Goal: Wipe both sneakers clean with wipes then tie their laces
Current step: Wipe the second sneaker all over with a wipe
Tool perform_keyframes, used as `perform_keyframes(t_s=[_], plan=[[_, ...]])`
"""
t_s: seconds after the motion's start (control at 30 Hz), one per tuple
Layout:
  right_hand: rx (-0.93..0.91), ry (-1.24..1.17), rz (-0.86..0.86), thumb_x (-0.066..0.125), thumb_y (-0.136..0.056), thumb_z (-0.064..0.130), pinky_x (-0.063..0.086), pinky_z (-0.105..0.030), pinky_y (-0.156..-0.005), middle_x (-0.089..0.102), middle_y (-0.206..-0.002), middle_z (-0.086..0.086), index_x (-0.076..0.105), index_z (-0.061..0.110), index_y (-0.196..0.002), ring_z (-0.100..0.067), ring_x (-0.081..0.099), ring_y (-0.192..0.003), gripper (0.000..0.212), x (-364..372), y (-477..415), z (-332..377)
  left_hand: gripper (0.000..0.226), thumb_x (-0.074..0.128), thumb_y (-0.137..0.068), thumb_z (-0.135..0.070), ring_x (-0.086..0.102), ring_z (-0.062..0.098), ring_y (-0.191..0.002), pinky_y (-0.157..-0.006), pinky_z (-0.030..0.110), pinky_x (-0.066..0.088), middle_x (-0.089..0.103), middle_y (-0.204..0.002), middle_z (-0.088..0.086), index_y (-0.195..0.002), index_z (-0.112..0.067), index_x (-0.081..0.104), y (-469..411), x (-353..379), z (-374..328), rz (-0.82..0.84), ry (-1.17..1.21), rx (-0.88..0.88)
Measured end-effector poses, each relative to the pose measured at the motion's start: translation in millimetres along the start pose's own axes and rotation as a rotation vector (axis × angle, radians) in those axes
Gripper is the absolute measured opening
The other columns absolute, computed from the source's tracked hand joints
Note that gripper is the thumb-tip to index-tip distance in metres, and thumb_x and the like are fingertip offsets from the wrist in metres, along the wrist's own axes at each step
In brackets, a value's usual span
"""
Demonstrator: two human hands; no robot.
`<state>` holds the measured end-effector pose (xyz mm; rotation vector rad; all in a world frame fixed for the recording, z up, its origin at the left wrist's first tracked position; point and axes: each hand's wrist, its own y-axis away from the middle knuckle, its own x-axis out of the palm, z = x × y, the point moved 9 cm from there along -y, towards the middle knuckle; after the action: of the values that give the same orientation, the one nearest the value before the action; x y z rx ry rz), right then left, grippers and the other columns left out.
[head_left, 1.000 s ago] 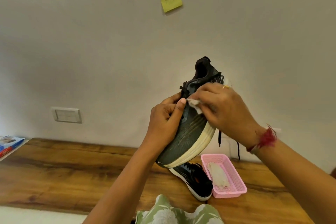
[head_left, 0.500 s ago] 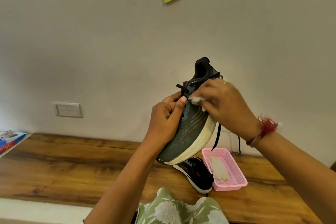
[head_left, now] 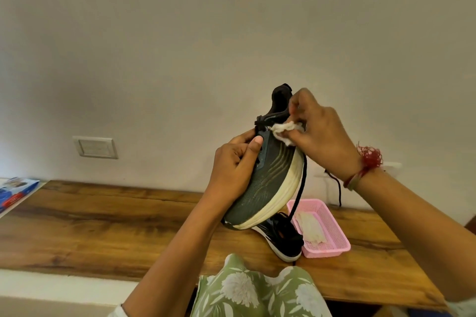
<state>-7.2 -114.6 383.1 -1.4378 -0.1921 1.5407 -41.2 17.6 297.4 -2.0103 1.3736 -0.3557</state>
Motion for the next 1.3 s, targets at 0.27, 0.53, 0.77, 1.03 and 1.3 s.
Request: perform_keyframes(t_s=[0.27, 0.53, 0.77, 1.03, 1.3], plan=[[-0.022, 0.002, 0.035, 0.074, -0.08, 0.014, 0.037, -0.027, -0.05, 0.05, -0.07, 0.004, 0.038, 0.02, -0.088, -0.017, 0.051, -0.058, 0.037, 4.9, 3.4, 0.1, 0.053, 0.048, -0.096, -0.034, 0.067, 0.008, -0.099, -0.074, 0.025, 0.049, 0.071, -0.109, 0.007, -0.045, -0.039, 0.06, -1.7, -2.2, -0.2, -0.01, 0.0, -0.008], [-0.086, -0.011, 0.018, 0.071, -0.078, 0.008, 0.046, -0.037, -0.055, 0.054, -0.072, -0.005, 0.041, 0.015, -0.086, -0.026, 0.055, -0.062, 0.032, 11.4, 5.8, 4.5, 0.059, 0.046, -0.092, -0.046, 0.067, 0.01, -0.1, -0.074, 0.022, 0.047, 0.072, -0.108, 0.005, -0.057, -0.003, 0.065, 2.7, -0.6, 9.7, 0.02, 0.031, -0.017], [-0.292, -0.007, 0.105, 0.054, -0.083, 0.02, 0.042, -0.022, -0.054, 0.054, -0.073, 0.002, 0.031, 0.03, -0.084, -0.02, 0.054, -0.062, 0.025, 17.9, 15.8, 21.0, 0.046, 0.047, -0.096, -0.026, 0.063, 0.0, -0.073, -0.067, 0.017, 0.043, 0.069, -0.073, -0.008, -0.058, -0.008, 0.064, 6.5, 1.7, 5.9, 0.08, 0.133, -0.067], [-0.298, 0.03, 0.228, 0.048, -0.084, 0.012, 0.044, -0.019, -0.065, 0.059, -0.088, -0.001, 0.043, 0.029, -0.099, -0.009, 0.052, -0.077, 0.023, 28.5, 43.5, 27.5, 0.034, 0.046, -0.101, -0.016, 0.066, 0.005, -0.081, -0.073, 0.019, 0.048, 0.074, -0.087, 0.003, -0.093, 0.004, 0.072, 7.6, -0.2, 12.8, 0.149, 0.18, -0.133], [-0.378, 0.373, 0.06, 0.053, -0.085, 0.003, 0.053, -0.037, -0.089, 0.062, -0.123, -0.013, 0.06, 0.003, -0.123, -0.028, 0.061, -0.109, 0.038, 21.7, 75.8, 38.5, 0.037, 0.066, -0.083, -0.029, 0.061, 0.002, -0.111, -0.088, 0.016, 0.047, 0.065, -0.117, -0.007, -0.08, 0.007, 0.073, 10.6, 1.2, 6.8, 0.288, 0.198, -0.114]])
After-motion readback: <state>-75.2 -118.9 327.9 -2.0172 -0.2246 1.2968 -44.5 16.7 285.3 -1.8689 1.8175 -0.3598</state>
